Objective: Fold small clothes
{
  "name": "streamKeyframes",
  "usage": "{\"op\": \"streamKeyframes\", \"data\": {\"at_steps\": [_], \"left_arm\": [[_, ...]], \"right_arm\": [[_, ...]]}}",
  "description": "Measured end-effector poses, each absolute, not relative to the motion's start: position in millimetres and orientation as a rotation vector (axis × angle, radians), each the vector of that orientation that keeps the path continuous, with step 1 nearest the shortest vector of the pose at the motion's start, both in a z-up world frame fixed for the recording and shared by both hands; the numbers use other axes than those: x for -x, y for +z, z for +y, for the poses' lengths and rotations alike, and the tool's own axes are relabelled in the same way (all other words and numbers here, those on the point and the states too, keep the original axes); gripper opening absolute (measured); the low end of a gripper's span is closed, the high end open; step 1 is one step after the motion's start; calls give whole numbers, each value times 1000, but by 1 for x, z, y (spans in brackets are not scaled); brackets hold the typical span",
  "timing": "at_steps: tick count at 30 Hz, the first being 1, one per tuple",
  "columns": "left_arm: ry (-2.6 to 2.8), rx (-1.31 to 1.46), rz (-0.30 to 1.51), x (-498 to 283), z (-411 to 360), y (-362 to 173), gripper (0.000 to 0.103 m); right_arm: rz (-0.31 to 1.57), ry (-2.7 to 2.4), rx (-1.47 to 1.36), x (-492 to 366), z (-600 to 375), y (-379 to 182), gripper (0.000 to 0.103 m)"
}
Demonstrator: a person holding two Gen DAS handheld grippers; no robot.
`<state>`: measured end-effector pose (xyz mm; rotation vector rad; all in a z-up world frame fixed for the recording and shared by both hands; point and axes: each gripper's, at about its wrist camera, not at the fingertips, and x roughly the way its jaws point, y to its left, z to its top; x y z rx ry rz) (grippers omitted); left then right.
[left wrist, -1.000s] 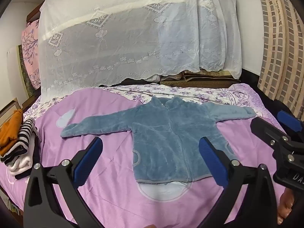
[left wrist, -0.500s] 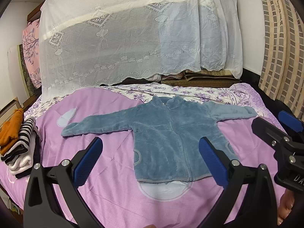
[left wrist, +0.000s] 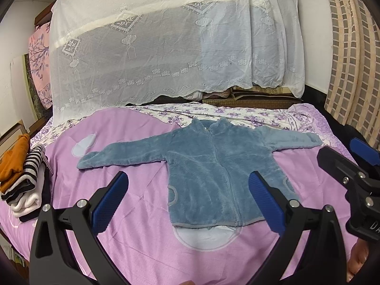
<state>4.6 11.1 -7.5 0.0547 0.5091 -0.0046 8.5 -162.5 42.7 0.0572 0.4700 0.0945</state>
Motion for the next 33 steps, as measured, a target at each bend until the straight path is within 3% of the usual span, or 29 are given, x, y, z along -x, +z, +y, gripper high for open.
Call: {"op": "streamKeyframes", "data": {"at_steps": [33], "left_arm": [[-3, -52, 515, -5, 17, -13, 98]], "right_arm": [[467, 95, -55, -6, -159, 43, 100]]}}
